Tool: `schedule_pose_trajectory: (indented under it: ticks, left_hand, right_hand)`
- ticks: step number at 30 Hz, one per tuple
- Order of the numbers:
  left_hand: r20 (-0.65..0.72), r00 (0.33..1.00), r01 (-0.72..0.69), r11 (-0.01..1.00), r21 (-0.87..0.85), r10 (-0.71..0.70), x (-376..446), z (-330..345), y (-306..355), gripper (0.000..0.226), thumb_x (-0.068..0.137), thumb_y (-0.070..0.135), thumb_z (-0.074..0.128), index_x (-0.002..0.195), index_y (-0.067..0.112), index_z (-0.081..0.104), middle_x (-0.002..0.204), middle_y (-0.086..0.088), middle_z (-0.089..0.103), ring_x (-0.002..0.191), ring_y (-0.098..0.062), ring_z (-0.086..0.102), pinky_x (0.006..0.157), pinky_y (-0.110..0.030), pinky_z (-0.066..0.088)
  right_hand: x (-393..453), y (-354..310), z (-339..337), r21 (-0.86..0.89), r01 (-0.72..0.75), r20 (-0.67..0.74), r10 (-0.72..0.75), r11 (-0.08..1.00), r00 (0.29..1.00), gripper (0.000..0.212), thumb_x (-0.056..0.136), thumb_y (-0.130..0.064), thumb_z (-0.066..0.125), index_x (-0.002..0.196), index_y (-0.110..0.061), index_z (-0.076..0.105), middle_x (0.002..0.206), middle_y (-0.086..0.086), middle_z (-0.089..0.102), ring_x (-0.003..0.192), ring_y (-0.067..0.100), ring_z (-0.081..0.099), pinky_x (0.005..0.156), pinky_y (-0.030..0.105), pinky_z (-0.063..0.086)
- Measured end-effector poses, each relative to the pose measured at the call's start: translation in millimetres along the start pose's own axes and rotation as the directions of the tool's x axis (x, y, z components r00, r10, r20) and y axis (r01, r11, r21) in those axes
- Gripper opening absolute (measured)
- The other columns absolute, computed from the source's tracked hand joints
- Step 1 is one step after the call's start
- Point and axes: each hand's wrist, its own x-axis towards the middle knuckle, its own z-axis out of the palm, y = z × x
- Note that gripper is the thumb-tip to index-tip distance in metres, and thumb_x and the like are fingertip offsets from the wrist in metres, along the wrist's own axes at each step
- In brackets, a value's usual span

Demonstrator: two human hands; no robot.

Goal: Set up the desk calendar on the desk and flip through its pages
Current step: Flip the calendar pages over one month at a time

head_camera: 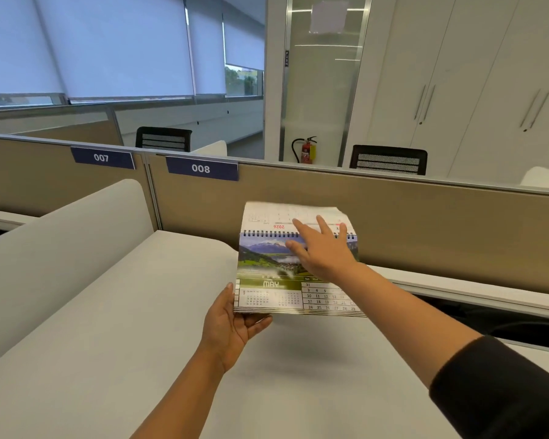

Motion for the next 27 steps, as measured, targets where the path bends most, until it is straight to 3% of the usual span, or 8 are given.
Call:
schedule_pose_trajectory:
  ticks: [3,6,10,13,15,21,24,27]
  left_hand:
    - [0.005,1.0,0.012,1.0,0.001,-0.012,0,2,3,0.044,0.092,0.044,0.036,0.112,0.014,0.06,0.102,-0.017,0.071,0.085,-0.032,0.07,0.063,-0.038,0.059]
    - [0.009,1.0,0.006,1.0,0.006,-0.006,0,3,7,0.047,0.092,0.046,0.035,0.105,0.013,0.064,0.094,-0.017,0.074,0.083,-0.032,0.071,0.063,-0.039,0.059]
    - [0.031,1.0,0.002,0.999,0.04,-0.004,2,10,15,0.055,0.09,0.051,0.033,0.09,0.014,0.074,0.091,-0.016,0.075,0.082,-0.032,0.071,0.064,-0.039,0.06]
    - [0.052,0.999,-0.02,0.996,0.09,0.016,6,19,28,0.063,0.088,0.057,0.031,0.091,0.011,0.074,0.094,-0.016,0.075,0.086,-0.033,0.071,0.064,-0.038,0.06]
    - [0.085,0.996,-0.041,0.995,0.092,0.033,9,26,40,0.073,0.086,0.063,0.028,0.086,0.007,0.075,0.091,-0.018,0.075,0.084,-0.033,0.071,0.062,-0.037,0.059]
    - [0.21,0.978,-0.036,0.993,0.113,0.011,21,58,80,0.104,0.073,0.08,0.013,0.099,-0.004,0.069,0.1,-0.024,0.071,0.097,-0.036,0.067,0.074,-0.039,0.059]
    - [0.219,0.975,-0.065,0.982,0.179,0.024,32,78,93,0.104,0.074,0.079,0.005,0.104,0.0,0.065,0.104,-0.021,0.07,0.103,-0.035,0.064,0.085,-0.041,0.053]
    - [0.202,0.977,-0.114,0.96,0.254,0.063,43,90,98,0.1,0.077,0.075,0.002,0.109,0.003,0.062,0.119,-0.02,0.063,0.111,-0.034,0.059,0.093,-0.042,0.046]
  right_hand:
    - [-9,7,1,0.017,0.032,-0.07,-0.03,0.999,0.997,0.057,0.092,-0.054,0.023,0.144,-0.029,0.023,0.152,-0.003,0.031,0.144,0.02,0.002,0.11,0.056,-0.008]
    - [-22,14,-4,0.137,0.004,-0.246,0.031,0.991,0.969,0.052,0.093,-0.05,0.025,0.138,-0.026,0.037,0.146,-0.001,0.041,0.142,0.019,0.015,0.112,0.053,0.003]
    - [-51,31,-12,0.471,-0.05,-0.49,0.308,0.881,0.816,0.053,0.091,-0.044,0.027,0.127,-0.014,0.052,0.131,0.008,0.056,0.128,0.024,0.04,0.106,0.048,0.03]
    - [-79,47,-4,0.711,-0.091,-0.459,0.559,0.697,0.69,0.045,0.095,-0.037,0.03,0.129,-0.013,0.049,0.134,0.009,0.052,0.125,0.022,0.043,0.103,0.037,0.035]
    - [-95,53,6,0.79,-0.113,-0.403,0.648,0.603,0.646,0.041,0.098,-0.033,0.031,0.131,-0.015,0.047,0.136,0.008,0.05,0.124,0.02,0.043,0.098,0.029,0.033]
    - [-123,52,28,0.832,-0.144,-0.291,0.643,0.536,0.708,0.042,0.098,-0.032,0.029,0.135,-0.015,0.043,0.139,0.007,0.047,0.128,0.021,0.04,0.103,0.03,0.031]
    - [-125,46,34,0.838,-0.151,-0.258,0.625,0.524,0.737,0.042,0.098,-0.032,0.031,0.134,-0.016,0.043,0.14,0.007,0.046,0.129,0.022,0.039,0.101,0.03,0.031]
    - [-123,44,37,0.811,-0.18,-0.235,0.591,0.557,0.772,0.042,0.098,-0.031,0.03,0.136,-0.017,0.041,0.142,0.007,0.043,0.132,0.024,0.036,0.109,0.04,0.03]
